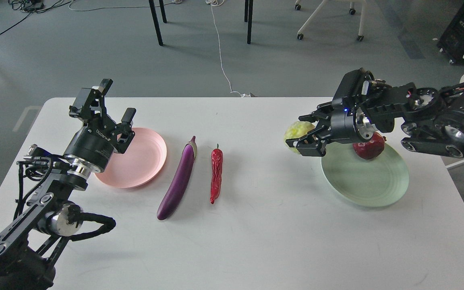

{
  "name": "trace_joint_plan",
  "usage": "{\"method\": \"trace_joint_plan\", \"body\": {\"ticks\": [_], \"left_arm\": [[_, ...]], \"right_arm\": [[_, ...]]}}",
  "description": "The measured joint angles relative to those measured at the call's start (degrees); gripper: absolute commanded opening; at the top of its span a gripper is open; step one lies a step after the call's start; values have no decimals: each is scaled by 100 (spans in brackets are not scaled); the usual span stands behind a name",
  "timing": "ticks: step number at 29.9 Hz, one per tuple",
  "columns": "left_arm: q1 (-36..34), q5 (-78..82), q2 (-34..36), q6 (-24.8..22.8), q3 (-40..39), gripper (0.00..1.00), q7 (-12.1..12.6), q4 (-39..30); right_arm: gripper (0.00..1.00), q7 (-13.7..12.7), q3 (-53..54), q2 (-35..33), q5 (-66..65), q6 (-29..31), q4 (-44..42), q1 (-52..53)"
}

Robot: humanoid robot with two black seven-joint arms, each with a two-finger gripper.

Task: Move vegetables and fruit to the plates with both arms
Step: 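Place the apple on the green plate and open the right gripper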

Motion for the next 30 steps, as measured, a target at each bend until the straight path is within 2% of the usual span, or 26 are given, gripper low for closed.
{"method": "trace_joint_plan", "body": {"ticks": [5,10,12,14,15,17,20,24,30], "left_arm": [[-6,0,-9,0,23,98,4,0],[-7,0,-10,0,34,98,4,0],[-7,0,-10,0,38,98,4,0],[-7,0,-11,0,41,98,4,0],[-7,0,-11,0,42,98,4,-2],[-7,0,-11,0,43,98,4,-6],[-7,0,-11,0,43,98,4,-8],[-7,0,-10,1,43,98,4,-8],[-7,0,3,4,38,98,4,-7]], "right_arm": [[44,2,-25,-581,-429,2,-214,-391],[46,1,-24,-823,-493,-48,-374,-855],[51,1,-21,-852,-497,-194,-477,-1071],[51,1,-18,-884,-497,-386,-550,-1242],[53,0,-18,-902,-497,-475,-565,-1304],[72,0,-16,-937,-498,-580,-570,-1370],[82,0,12,-971,-498,-638,-570,-1405],[93,0,72,-1007,-497,-647,-528,-1436],[97,0,182,-1110,-491,-650,-386,-1443]]}}
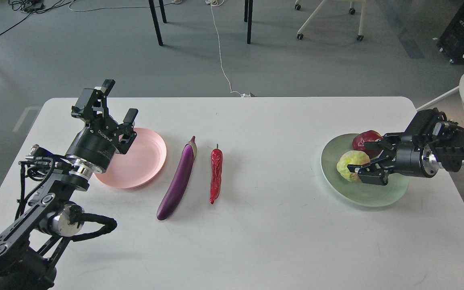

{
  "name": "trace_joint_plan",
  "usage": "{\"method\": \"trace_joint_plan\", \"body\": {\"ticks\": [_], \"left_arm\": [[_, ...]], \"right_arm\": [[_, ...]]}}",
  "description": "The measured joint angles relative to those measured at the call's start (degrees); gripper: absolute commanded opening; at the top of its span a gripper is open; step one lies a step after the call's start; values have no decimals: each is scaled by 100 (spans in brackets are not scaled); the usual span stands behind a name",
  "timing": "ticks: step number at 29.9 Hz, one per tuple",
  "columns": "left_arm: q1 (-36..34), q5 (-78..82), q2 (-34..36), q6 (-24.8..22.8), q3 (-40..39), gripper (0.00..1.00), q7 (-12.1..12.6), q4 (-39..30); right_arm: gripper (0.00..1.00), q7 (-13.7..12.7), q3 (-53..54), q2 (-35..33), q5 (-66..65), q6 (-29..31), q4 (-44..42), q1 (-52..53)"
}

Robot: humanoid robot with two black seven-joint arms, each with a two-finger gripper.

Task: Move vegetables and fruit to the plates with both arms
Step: 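Place the apple on the green plate and open the right gripper, then lift the right gripper away from the green plate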

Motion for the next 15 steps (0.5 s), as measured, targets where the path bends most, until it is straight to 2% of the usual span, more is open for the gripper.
{"method": "trace_joint_plan", "body": {"ticks": [4,9,12,15], "left_arm": [[0,0,56,2,-9,98,0,-1],[-6,0,166,0,3,98,7,-45],[-8,0,223,-2,30,98,8,-91],[-10,0,253,-4,53,98,18,-121]], "right_arm": [[97,0,434,-208,27,4,306,18],[97,-1,1508,-620,343,119,873,7],[97,-1,2087,-862,1188,342,1360,-205],[97,-1,2680,-966,2636,541,1680,-587]]}}
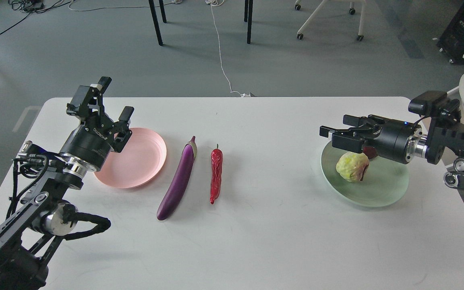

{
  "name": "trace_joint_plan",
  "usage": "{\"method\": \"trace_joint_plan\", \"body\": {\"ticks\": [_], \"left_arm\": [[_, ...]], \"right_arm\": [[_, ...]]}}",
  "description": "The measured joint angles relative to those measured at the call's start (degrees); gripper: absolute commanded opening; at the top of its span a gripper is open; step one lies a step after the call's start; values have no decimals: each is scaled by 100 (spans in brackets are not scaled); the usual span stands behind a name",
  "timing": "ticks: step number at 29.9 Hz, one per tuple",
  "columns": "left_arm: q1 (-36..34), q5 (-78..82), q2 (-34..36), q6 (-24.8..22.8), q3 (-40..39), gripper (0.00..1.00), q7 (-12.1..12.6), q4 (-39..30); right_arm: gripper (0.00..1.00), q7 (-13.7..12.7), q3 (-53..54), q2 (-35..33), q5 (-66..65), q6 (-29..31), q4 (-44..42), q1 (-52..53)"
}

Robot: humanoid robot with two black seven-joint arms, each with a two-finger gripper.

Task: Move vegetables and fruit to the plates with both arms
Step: 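Lift the right gripper away from the green plate, then reach the left gripper over the red chili pepper and grasp it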

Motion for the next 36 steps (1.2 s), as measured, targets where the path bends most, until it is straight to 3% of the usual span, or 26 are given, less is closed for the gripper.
{"method": "trace_joint_plan", "body": {"ticks": [6,14,19,25,31,36], "left_arm": [[-54,36,4,0,48,98,17,-28],[-130,662,261,-240,250,98,7,-98],[-280,1207,450,-606,274,98,-3,-250],[-1143,3069,670,-935,899,98,13,-279],[-2538,5053,923,-989,2427,98,-105,-81],[-3668,5692,579,-975,3711,98,-262,696]], "right_arm": [[97,0,1673,39,3335,615,59,-1097],[97,2,3474,47,5748,2187,-510,-2322],[97,2,3748,-20,6017,3069,-845,-2816],[97,2,3840,-182,6031,3377,-861,-3106],[97,2,3854,-229,6031,3390,-825,-3188],[97,2,4062,-297,6039,3390,-812,-3235]]}}
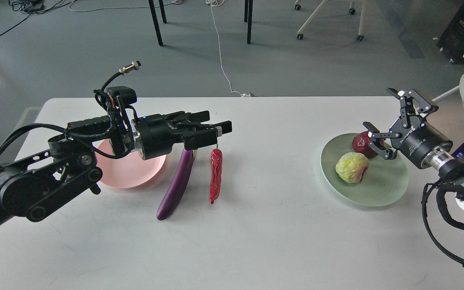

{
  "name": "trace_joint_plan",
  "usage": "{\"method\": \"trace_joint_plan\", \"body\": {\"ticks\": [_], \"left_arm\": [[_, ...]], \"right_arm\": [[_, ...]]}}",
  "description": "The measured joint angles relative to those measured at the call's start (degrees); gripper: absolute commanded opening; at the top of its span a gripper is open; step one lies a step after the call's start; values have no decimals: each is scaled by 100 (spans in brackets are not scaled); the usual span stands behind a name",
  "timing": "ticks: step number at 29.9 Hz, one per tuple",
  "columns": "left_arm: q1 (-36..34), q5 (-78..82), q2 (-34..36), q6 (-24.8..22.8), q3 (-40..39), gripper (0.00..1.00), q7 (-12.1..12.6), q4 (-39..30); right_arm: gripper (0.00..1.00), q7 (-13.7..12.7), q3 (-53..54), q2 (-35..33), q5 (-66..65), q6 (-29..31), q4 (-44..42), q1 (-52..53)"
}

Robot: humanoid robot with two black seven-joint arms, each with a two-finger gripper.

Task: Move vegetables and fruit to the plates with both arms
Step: 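Reach the left gripper over the red chili pepper and grasp it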

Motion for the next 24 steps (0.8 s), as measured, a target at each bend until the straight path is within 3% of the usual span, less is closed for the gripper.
{"method": "trace_joint_plan", "body": {"ticks": [7,13,24], "left_arm": [[-654,172,-729,16,999,98,25,1339],[-790,365,-892,19,1399,98,52,1917],[-721,442,-1153,20,1599,97,57,2193]], "right_arm": [[97,0,148,-19,1,0,6,-114],[97,0,188,-22,1,0,-25,-142],[97,0,224,-24,-7,-9,-39,-148]]}}
